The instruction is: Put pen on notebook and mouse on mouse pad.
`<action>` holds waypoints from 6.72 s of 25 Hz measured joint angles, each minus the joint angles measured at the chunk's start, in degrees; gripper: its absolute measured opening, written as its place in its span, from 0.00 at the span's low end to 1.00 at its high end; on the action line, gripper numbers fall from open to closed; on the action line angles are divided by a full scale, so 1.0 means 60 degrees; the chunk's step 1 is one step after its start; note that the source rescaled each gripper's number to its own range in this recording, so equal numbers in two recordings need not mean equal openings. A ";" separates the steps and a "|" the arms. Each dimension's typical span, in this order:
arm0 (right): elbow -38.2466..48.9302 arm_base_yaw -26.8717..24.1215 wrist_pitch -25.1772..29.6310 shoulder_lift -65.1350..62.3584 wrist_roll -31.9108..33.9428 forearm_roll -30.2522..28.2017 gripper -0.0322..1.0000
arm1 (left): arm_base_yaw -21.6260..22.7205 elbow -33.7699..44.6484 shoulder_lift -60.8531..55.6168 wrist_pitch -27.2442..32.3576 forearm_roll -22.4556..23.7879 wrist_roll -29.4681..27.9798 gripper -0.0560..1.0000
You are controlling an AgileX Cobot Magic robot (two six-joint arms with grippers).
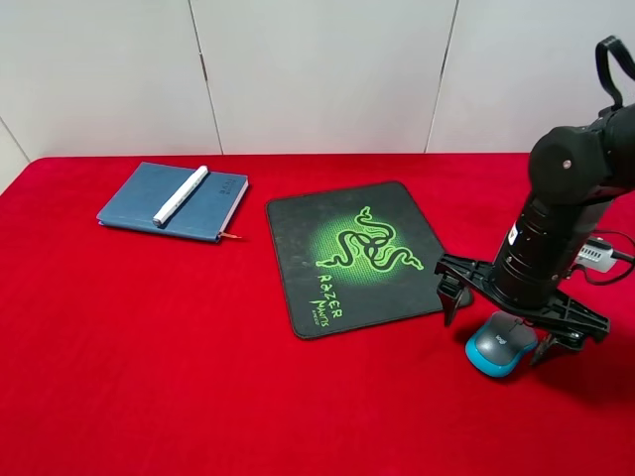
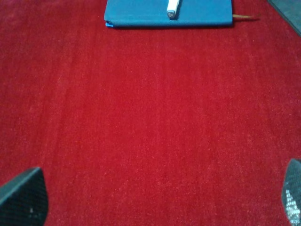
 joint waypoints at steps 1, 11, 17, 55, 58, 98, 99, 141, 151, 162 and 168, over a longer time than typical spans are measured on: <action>0.0000 0.0000 -0.0068 0.0048 0.0037 0.0000 1.00 | 0.0000 0.0000 0.0000 0.0000 0.0000 0.0000 1.00; 0.0000 -0.0037 -0.0331 0.0411 0.0237 -0.0086 1.00 | 0.0000 0.0000 0.0000 0.0000 0.0000 0.0000 1.00; 0.0000 -0.0037 -0.0331 0.0421 0.0242 -0.0352 1.00 | 0.0000 0.0000 0.0000 0.0000 0.0000 0.0000 1.00; -0.0081 -0.0037 0.1115 -0.1402 -0.1924 -0.0090 0.03 | 0.0000 0.0000 0.0000 0.0000 -0.0001 0.0003 1.00; -0.0486 -0.0037 0.1709 -0.1402 -0.2794 0.0162 0.03 | 0.0000 0.0000 0.0000 0.0000 -0.0001 0.0003 1.00; -0.8841 0.1663 0.4164 0.4100 -0.6976 -0.0070 0.03 | 0.0000 0.0000 0.0000 0.0000 -0.0001 0.0003 1.00; -0.8935 0.1663 0.4164 0.4237 -0.6976 -0.0070 0.03 | 0.0000 0.0000 0.0000 0.0000 -0.0001 0.0003 1.00; -1.0585 0.1663 0.4596 0.5094 -0.7500 -0.0039 1.00 | 0.0000 0.0000 0.0000 0.0000 -0.0001 0.0003 1.00; -1.0290 0.1663 0.4644 0.3613 -0.7827 0.0017 1.00 | 0.0000 0.0000 0.0000 0.0000 -0.0012 0.0003 1.00; -0.7515 0.1663 0.4682 0.0243 -0.7962 -0.0065 1.00 | 0.0000 0.0000 0.0000 0.0000 -0.0012 0.0003 1.00; -0.6218 0.1663 0.4682 -0.1605 -0.7962 -0.0100 1.00 | 0.0000 0.0000 0.0000 0.0000 -0.0012 0.0003 1.00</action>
